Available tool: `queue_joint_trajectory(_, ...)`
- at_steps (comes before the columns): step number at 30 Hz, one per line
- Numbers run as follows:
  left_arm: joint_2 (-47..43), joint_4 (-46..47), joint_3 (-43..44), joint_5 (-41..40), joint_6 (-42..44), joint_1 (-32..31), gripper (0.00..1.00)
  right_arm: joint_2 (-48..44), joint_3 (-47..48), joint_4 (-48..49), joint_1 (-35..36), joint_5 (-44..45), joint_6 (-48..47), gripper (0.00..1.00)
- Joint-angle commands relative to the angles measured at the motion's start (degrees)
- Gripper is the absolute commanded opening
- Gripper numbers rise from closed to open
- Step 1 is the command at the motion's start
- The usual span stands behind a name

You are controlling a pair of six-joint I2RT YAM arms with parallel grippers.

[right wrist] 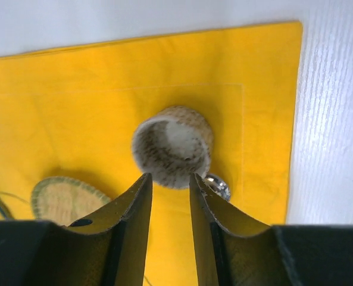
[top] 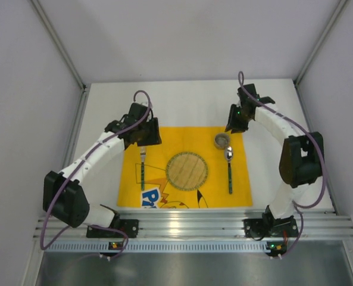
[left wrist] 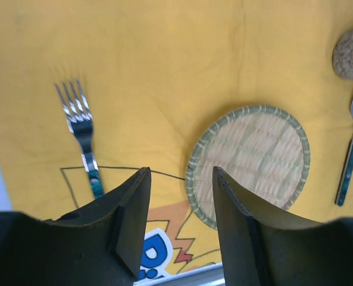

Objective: Set the dinner table for one person

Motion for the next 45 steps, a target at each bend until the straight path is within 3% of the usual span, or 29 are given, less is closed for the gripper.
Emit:
queue_joint_trajectory(1, -1.4, -4.0, 8.2, -12.5, 5.1, -0.1, 0.52, -11.9, 4.5, 0.1, 1.5, -2.1, -1.9, 0.32)
queue_joint_trajectory(4, -6.6, 0.3, 8.6, -21.8, 9.7, -0.1, 0.51, -22.6, 1.8, 1.6, 3.3, -4.2, -4.6, 0.32)
queue_joint_trajectory(6, -13.7, 12.7, 1.2, -23.6, 16.4, -0.1, 0.51, -33.8, -4.3, 6.0, 4.6, -4.2, -6.2, 0.37)
queue_joint_trajectory(8, -18.9, 22.9, -6.7, -22.0, 22.8, -0.2, 0.49, -41.3, -9.7, 9.0, 5.9, -2.5, -5.4, 0.62)
queue_joint_trajectory(9, -23.4, 34.2, -15.6, -21.1, 30.0, -0.2, 0.48, -47.8, -15.3, 11.4, 6.1, -1.3, -4.3, 0.79)
queue_joint_trajectory(10, -25.4, 39.7, -20.1, -21.4, 32.1, -0.2, 0.48, -50.7, -18.4, 12.9, 6.1, 0.4, -3.3, 0.98)
queue_joint_trajectory(12, -29.9, 55.1, -33.0, -26.7, 34.5, -0.1, 0.57, -58.7, -27.4, 16.6, 6.1, 1.5, -0.8, 1.0)
queue_joint_trajectory(14, -31.6, 63.3, -42.3, -31.5, 32.1, 0.5, 0.68, -63.7, -32.3, 18.0, 6.1, 2.5, 0.1, 1.0)
queue_joint_trajectory(17, -30.8, 63.0, -45.6, -31.2, 26.4, 4.5, 0.7, -72.7, -39.0, 18.6, 6.2, 4.1, 0.9, 1.0)
queue_joint_trajectory(21, -27.5, 70.2, -52.3, -28.0, 25.2, 8.5, 0.77, -83.1, -44.4, 18.6, 6.2, 5.4, 0.8, 1.0)
queue_joint_trajectory(24, -21.8, 76.8, -54.1, -20.2, 26.3, 13.2, 0.79, -86.3, -44.7, 18.0, 6.1, 6.1, 0.5, 1.0)
queue_joint_trajectory(30, -6.2, 90.1, -51.1, -20.6, 28.2, 16.9, 0.82, -83.5, -41.8, 14.0, 6.1, 5.0, 0.5, 1.0)
queue_joint_trajectory(32, -2.6, 92.4, -48.8, -18.8, 30.3, 18.3, 0.83, -81.8, -40.8, 12.5, 6.1, 3.9, 0.1, 1.0)
queue_joint_trajectory(34, 2.2, 93.8, -46.3, -17.5, 27.0, 19.5, 0.84, -80.1, -40.1, 12.1, 6.2, 3.5, -0.2, 1.0)
queue_joint_trajectory(37, 11.2, 103.2, -47.1, -11.9, 27.0, 22.3, 0.8, -78.6, -39.8, 12.7, 6.1, 4.7, -0.3, 1.0)
queue_joint_trajectory(39, 9.4, 98.8, -46.1, -8.6, 25.1, 24.5, 0.83, -77.2, -39.6, 13.2, 6.2, 5.4, -0.1, 1.0)
queue_joint_trajectory(43, 9.6, 100.3, -46.7, -8.9, 25.5, 24.4, 0.8, -77.7, -43.1, 17.7, 6.2, 4.2, -1.2, 1.0)
queue_joint_trajectory(44, 9.4, 99.7, -46.6, -8.9, 25.3, 24.4, 0.98, -78.3, -45.0, 20.7, 6.1, 2.8, -2.8, 1.0)
queue_joint_trajectory(45, 9.2, 99.3, -46.5, -9.0, 25.2, 24.4, 0.99, -78.2, -45.7, 21.6, 6.1, 1.9, -3.1, 1.0)
